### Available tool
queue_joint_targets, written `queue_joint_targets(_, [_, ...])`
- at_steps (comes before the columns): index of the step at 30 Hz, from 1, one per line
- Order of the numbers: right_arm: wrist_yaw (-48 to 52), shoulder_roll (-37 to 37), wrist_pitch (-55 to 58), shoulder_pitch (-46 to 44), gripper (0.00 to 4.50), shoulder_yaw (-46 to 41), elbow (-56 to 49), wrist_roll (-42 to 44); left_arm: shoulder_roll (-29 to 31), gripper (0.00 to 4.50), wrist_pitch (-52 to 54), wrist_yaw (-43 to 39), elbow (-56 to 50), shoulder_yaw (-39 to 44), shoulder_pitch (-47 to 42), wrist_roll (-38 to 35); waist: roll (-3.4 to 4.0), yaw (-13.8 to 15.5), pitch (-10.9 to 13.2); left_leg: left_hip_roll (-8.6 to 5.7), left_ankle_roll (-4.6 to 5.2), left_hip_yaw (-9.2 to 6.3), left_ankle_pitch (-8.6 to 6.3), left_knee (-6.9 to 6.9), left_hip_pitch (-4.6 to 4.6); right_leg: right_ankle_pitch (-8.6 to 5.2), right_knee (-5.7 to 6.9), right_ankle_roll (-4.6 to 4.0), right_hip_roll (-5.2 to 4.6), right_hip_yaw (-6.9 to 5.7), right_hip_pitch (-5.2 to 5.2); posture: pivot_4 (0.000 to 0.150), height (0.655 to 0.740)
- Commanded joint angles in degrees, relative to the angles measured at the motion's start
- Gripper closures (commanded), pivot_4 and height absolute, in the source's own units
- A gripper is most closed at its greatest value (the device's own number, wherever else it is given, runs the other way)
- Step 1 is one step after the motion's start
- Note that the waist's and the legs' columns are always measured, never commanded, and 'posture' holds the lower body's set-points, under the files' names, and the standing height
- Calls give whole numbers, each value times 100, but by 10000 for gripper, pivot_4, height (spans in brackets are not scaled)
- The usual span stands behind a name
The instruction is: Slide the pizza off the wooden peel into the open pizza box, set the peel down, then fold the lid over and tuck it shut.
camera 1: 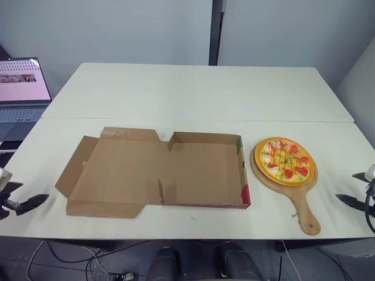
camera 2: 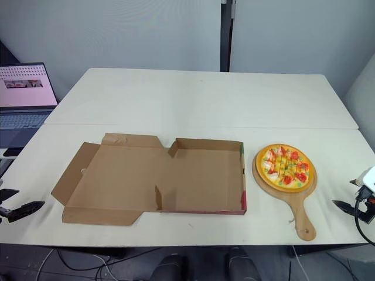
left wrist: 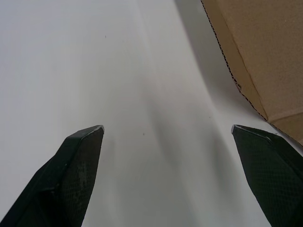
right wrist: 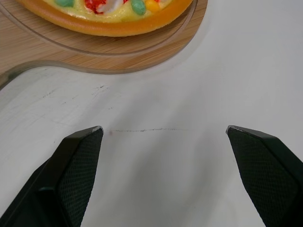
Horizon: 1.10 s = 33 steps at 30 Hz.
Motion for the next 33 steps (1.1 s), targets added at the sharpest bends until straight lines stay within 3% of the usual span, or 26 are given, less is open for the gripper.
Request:
queue_joint_targets(1, [-83,-97,-187,-74,134,-25,-55,-43,63,0,-98,9,52,124,-54,-34,0,0,0,0,0,0,0,0,0,0,0,0,0,0,0,1500,7344])
queue_joint_targets(10, [-591,81,-298,-438,134,37,88,-67,24,0,70,-95,500,261,-573,-395,0,0,0,-1,0,2,0,0,1,16,1,29,1,0,0,1500,7344])
queue_joint_targets(20, [-464,86,-173,-501,134,-2,99,211,163,0,160,-498,603,359,-673,-618,0,-5,0,-2,0,4,0,0,1,21,1,37,12,1,0,1500,7344])
queue_joint_targets(26, [-412,52,-134,-550,134,-15,57,296,74,0,635,-848,-826,187,-441,-876,0,5,0,0,0,3,0,2,0,21,1,36,4,3,0,1500,7344])
queue_joint_targets(33, [-284,53,387,-228,134,-377,-809,636,-45,0,1537,-1038,-3160,-1054,-1494,-1625,1,41,0,-13,0,-2,0,11,-12,26,0,50,13,3,3,1500,7344])
